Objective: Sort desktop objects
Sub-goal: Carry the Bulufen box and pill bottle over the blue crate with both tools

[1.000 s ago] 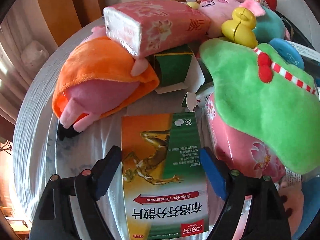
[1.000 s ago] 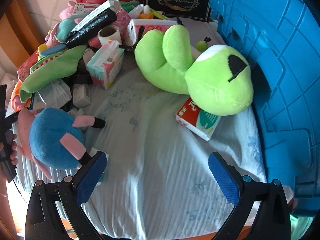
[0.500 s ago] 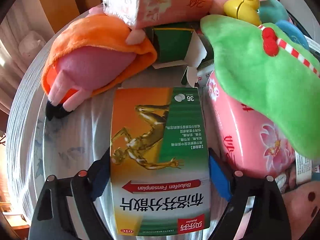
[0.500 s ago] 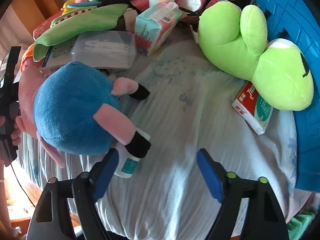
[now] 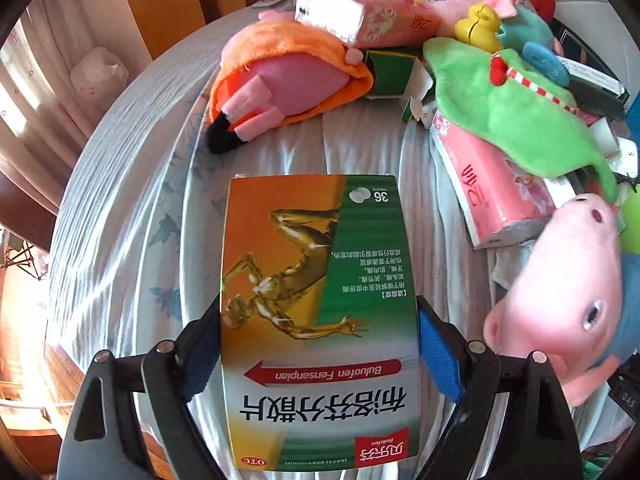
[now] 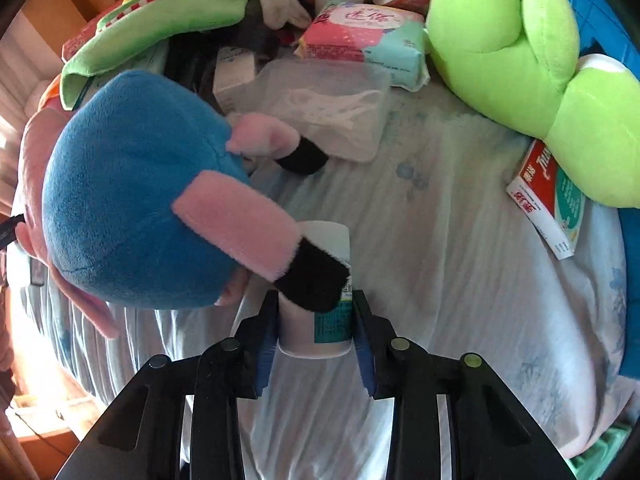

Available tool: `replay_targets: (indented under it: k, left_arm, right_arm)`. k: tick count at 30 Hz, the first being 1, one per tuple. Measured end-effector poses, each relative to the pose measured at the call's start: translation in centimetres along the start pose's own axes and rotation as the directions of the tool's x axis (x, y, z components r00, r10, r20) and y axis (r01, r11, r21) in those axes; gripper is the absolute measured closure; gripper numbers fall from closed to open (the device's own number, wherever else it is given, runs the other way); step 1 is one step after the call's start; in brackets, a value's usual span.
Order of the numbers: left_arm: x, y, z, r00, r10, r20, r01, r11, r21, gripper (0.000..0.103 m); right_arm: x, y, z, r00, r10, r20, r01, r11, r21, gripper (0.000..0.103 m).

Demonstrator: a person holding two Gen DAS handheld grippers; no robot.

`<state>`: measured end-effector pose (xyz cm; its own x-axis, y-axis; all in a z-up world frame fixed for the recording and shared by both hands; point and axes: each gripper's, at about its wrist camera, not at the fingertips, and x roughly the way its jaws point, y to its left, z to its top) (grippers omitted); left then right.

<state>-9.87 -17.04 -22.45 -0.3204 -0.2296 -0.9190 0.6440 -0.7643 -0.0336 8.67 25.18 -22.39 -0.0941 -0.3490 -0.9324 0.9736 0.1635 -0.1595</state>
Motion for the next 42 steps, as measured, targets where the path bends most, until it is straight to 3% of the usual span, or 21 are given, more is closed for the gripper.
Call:
replay_targets:
  k: [4,6,11,15,22,26,30,33,36,39,42]
  left_arm:
    - [-4.9,-0.6,-1.2,0.996,-0.012,0.088,0.01,1.0,0.019,0.016]
    - [-6.9,-0.1,-0.3,0.991,-0.019,0.133,0.015,0.999,0.034,0.016]
    - [-10.6,-0.1,1.0,0.968,-0.06,0.244,0.043,0.996,0.075,0.016]
    - [-13.4,-1.6,1.8,0.941,-0.111,0.32,0.073,0.989,0.131,0.016]
    - [-18.8,-9.5,3.1,0.873,-0.259,0.413,0.154,0.95,0.271,0.016]
    - [-22.2,-16.1,3.5,0.827,-0.374,0.42,0.224,0.904,0.365,0.016]
    - [-25.9,-24.3,4.0,0.77,-0.505,0.389,0.313,0.831,0.46,0.016]
    - [-28.7,-31.8,4.3,0.743,-0.563,0.362,0.33,0.779,0.533,0.016]
    - [-30.5,-38.7,4.2,0.737,-0.615,0.28,0.376,0.718,0.586,0.016]
    - [-31.2,-45.7,3.2,0.76,-0.62,0.196,0.388,0.675,0.628,0.016]
    - [-30.4,-52.0,1.7,0.809,-0.579,0.1,0.381,0.646,0.661,0.016]
  right_arm:
    - [-2.5,-1.7,-0.3,0.999,-0.004,0.054,0.003,1.0,0.006,0.069]
    - [-4.5,-2.5,-0.4,0.995,-0.001,0.102,0.002,1.0,-0.011,0.069]
    - [-11.1,-4.9,-0.7,0.964,0.023,0.264,-0.015,0.999,-0.03,0.069]
    - [-17.4,-7.1,0.5,0.91,0.05,0.411,-0.042,0.999,-0.03,0.069]
    - [-28.0,-11.4,0.2,0.77,0.142,0.622,-0.055,0.986,-0.158,0.069]
    - [-33.0,-16.1,0.3,0.699,0.183,0.691,-0.044,0.976,-0.214,0.069]
    - [-35.6,-21.9,1.7,0.667,0.152,0.729,0.035,0.971,-0.235,0.069]
    - [-36.7,-26.7,4.3,0.665,0.136,0.734,0.1,0.958,-0.268,0.069]
    - [-36.5,-31.3,7.5,0.699,0.062,0.712,0.174,0.952,-0.253,0.069]
    - [-34.9,-35.6,10.0,0.738,0.028,0.674,0.228,0.93,-0.288,0.069]
    - [-32.2,-38.6,12.0,0.769,0.017,0.638,0.274,0.895,-0.353,0.069]
